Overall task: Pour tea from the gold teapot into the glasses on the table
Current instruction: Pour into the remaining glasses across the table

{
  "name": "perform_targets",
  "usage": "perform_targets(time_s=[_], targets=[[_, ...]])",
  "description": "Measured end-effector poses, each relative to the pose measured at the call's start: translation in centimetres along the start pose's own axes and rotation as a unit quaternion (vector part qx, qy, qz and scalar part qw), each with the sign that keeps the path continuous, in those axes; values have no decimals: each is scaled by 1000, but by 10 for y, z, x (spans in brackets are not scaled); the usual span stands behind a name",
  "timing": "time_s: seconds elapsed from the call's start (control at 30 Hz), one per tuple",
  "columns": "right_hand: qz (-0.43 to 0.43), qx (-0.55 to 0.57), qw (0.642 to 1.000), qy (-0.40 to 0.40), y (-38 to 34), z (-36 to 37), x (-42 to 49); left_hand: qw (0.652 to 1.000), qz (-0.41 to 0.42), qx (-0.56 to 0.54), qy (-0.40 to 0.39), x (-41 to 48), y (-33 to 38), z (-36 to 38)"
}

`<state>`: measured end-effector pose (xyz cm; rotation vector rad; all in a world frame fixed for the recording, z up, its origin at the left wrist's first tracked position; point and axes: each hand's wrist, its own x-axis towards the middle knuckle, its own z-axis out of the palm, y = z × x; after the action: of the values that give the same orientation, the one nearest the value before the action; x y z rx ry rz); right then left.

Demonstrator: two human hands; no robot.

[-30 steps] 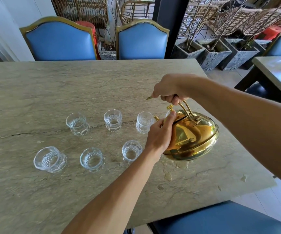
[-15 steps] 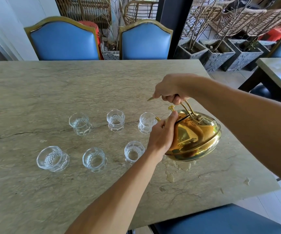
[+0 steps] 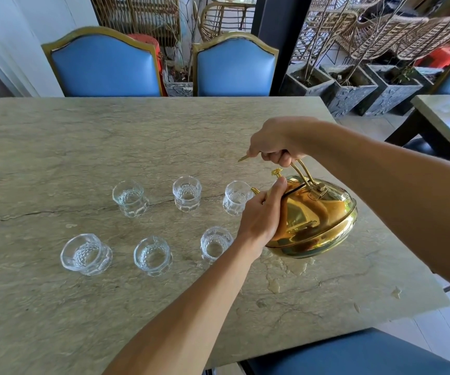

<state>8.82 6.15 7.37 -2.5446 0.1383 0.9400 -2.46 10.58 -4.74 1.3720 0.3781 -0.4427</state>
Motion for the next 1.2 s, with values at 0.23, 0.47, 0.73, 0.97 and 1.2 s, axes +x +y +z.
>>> perform_targets(time_s=[0.23,0.47,0.73,0.97,1.2], targets=[[2,-8,1000,3,0,0,-1,1000,2,6,3,0,0,1],[3,-8,1000,-2,0,0,-3,1000,3,9,4,0,-1,1],[7,-13,1000,5,1,0,-4,1000,5,13,-5,1,-2,3],[4,-2,1000,8,3,-2,-6,1000,8,15,-6,4,-4,5],[-8,52,998,29,16,-5,-14,999,34,28,-1,3,-6,8]])
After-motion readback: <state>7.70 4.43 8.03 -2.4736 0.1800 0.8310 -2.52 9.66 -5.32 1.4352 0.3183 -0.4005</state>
